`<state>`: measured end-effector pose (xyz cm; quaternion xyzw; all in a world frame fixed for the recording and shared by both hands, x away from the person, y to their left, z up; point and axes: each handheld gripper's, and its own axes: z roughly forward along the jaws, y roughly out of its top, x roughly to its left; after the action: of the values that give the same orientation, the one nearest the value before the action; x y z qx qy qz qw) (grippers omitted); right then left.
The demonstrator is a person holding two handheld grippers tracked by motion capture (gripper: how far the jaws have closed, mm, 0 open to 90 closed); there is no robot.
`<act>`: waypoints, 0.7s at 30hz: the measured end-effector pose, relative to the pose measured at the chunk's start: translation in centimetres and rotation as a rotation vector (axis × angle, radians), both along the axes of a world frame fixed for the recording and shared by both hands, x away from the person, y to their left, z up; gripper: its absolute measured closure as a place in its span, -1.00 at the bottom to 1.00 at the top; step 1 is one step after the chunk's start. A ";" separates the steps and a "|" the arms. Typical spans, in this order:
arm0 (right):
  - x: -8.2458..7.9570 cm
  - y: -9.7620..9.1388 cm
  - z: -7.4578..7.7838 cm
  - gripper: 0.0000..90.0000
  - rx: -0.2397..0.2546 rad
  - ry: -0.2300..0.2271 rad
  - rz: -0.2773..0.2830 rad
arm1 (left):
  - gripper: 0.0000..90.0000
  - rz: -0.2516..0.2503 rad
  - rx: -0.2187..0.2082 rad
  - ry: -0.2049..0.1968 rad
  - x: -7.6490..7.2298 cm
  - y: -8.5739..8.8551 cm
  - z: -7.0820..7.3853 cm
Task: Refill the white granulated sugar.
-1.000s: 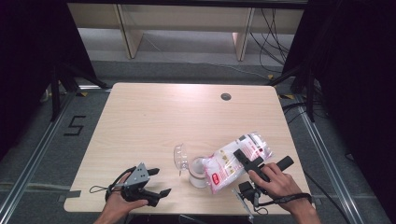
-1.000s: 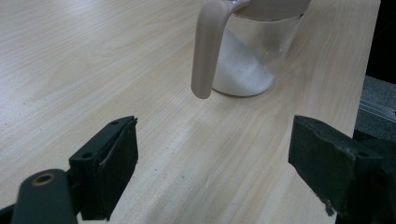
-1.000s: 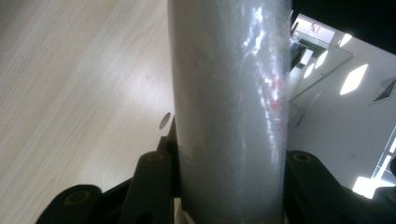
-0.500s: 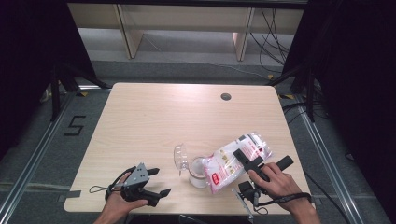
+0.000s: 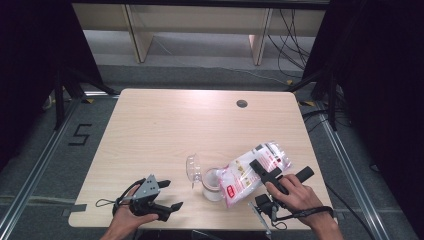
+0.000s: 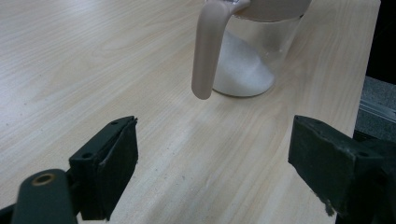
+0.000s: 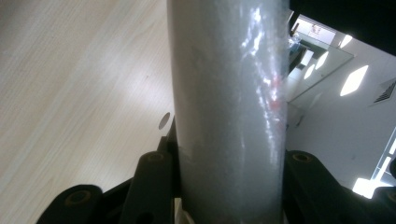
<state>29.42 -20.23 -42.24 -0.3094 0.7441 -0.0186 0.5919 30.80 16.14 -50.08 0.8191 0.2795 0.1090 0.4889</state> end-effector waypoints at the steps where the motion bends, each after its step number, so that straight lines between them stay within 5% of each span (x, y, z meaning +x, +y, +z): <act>1: 0.1 0.1 0.1 0.49 -0.012 -0.002 0.015 | -0.65 0.001 -0.001 0.000 0.0 0.0 0.0; 16: 0.0 0.1 0.1 0.49 -0.008 -0.005 0.005 | -0.65 0.004 0.005 0.005 0.0 0.0 -0.1; 17: -0.1 0.1 0.1 0.49 -0.007 -0.005 0.005 | -0.65 -0.002 0.033 -0.002 0.1 0.2 0.0; 21: 0.1 0.2 0.3 0.49 -0.038 -0.013 0.020 | -0.65 0.008 -0.008 0.007 0.0 0.0 0.0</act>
<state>29.50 -20.02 -41.94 -0.3277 0.7368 -0.0288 0.5907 30.79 16.11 -50.12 0.8165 0.2850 0.1070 0.4906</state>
